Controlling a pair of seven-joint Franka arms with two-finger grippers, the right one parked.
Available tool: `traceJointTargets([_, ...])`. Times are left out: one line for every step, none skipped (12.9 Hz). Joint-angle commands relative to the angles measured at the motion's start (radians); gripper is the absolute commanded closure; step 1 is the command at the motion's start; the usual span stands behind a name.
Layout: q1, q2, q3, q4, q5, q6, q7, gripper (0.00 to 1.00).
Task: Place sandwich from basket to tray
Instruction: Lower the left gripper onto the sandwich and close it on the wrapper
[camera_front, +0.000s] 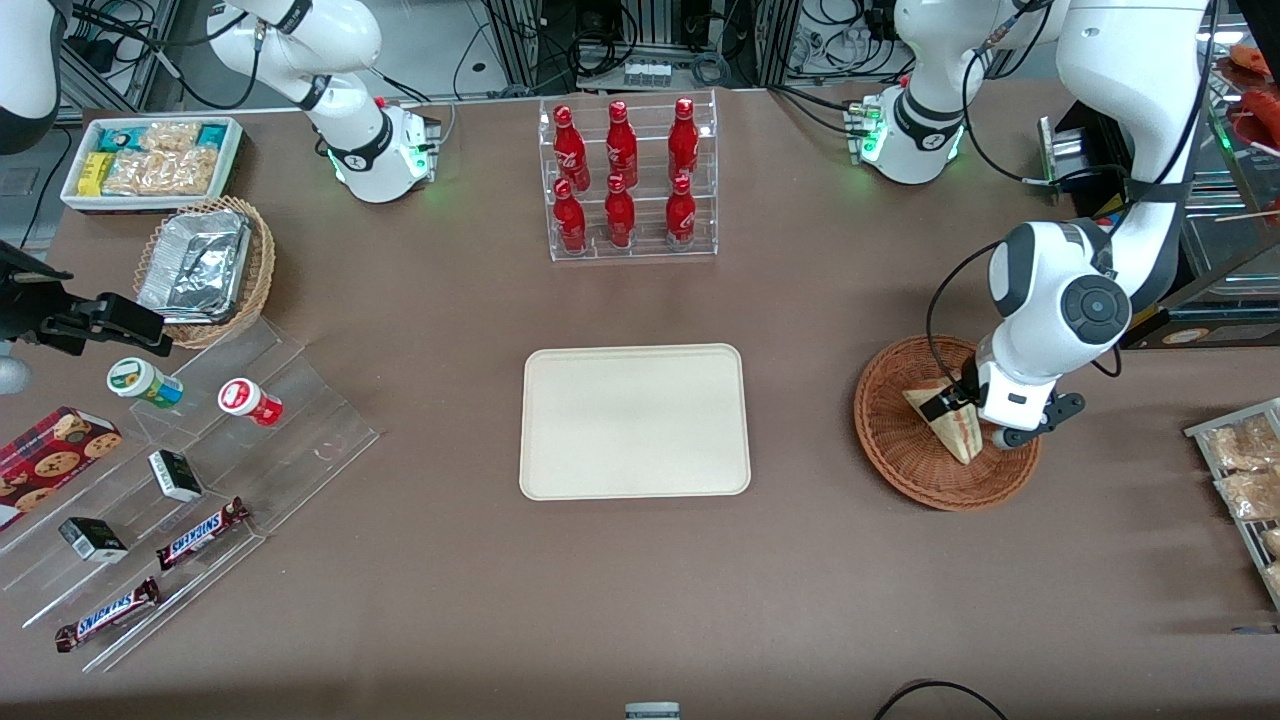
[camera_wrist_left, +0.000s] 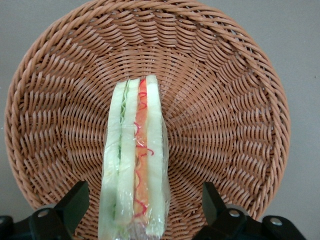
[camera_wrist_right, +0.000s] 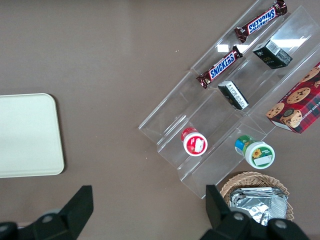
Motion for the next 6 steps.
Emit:
traceJointTargets([-0.008,0.012,0.008,-0.021,0.003,0.04,-0.033,0.03])
traceJointTargets([-0.008,0.015,0.008,-0.021,0.003,0.046,-0.042,0.11])
traceJointTargets([-0.008,0.015,0.008,-0.022,0.003,0.046,-0.053,0.22])
traceJointTargets([-0.008,0.017,0.008,-0.022,0.003,0.046,-0.058,0.4])
traceJointTargets([-0.008,0.017,0.008,-0.022,0.004,0.046,-0.058,0.6])
traceJointTargets([-0.008,0.017,0.008,-0.022,0.003,0.046,-0.056,0.78])
